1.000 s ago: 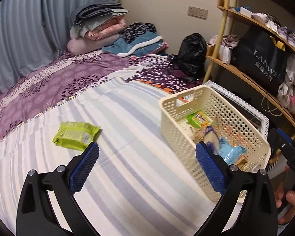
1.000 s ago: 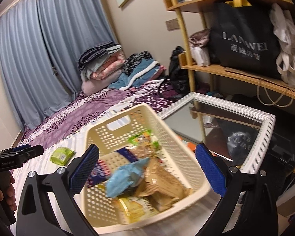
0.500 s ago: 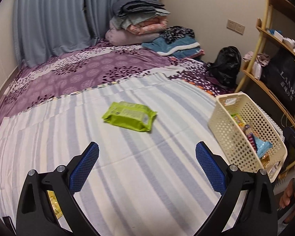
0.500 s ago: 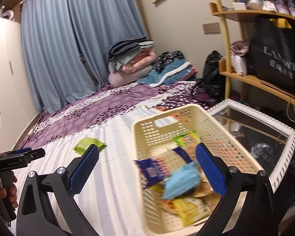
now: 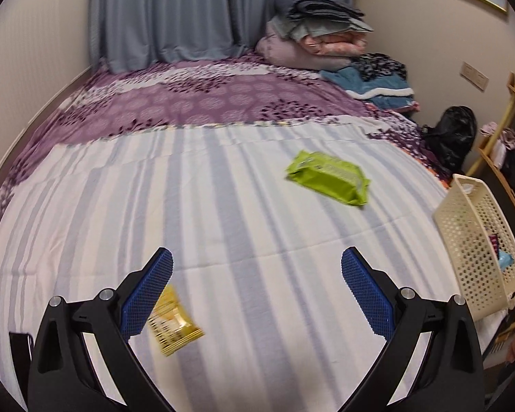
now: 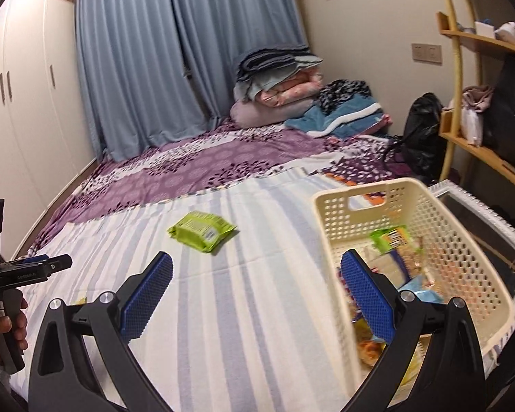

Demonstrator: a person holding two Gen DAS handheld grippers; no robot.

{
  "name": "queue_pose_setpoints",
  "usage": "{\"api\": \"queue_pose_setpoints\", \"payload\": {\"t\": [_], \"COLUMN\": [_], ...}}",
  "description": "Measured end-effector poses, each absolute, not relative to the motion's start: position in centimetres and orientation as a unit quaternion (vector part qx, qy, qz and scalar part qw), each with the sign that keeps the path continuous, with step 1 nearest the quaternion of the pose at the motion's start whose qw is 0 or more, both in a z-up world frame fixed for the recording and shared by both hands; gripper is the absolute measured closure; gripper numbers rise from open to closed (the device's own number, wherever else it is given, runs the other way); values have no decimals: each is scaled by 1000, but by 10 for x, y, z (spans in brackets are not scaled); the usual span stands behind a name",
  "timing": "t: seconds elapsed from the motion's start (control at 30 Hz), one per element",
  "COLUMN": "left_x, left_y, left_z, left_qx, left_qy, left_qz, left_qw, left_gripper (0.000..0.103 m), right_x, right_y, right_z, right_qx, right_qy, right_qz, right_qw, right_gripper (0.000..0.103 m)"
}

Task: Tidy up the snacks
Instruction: 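Move both tools away from the basket toward the remaining snacks, then grasp the yellow bibizan biscuit pack with the left tool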

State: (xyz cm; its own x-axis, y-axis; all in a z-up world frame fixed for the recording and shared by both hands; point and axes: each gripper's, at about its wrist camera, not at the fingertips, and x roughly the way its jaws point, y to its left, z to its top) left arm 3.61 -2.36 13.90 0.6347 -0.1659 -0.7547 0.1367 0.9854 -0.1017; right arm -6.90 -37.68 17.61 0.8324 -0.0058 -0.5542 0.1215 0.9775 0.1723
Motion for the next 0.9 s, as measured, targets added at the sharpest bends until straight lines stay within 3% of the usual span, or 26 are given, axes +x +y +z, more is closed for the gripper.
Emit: {"api": "queue_pose_setpoints", "payload": {"t": [0.3, 0.77, 0.9], "left_x": [25, 29, 35], "left_y": [37, 50, 51], "left_z": [90, 43, 30], "left_qx": [-34, -44, -52], "left_qy": [462, 488, 498], "left_qz": [-17, 6, 11], "left_qw": [886, 871, 865], "left_gripper": [3, 4, 29], "right_x": [-56, -47, -44], "right_y": [-346, -328, -327], "right_z": [157, 143, 141], "right_qx": [90, 75, 73], "right_qy": [321, 349, 354], "right_qz": [2, 17, 19], "right_qw": [943, 934, 932], "right_gripper": [5, 5, 5]}}
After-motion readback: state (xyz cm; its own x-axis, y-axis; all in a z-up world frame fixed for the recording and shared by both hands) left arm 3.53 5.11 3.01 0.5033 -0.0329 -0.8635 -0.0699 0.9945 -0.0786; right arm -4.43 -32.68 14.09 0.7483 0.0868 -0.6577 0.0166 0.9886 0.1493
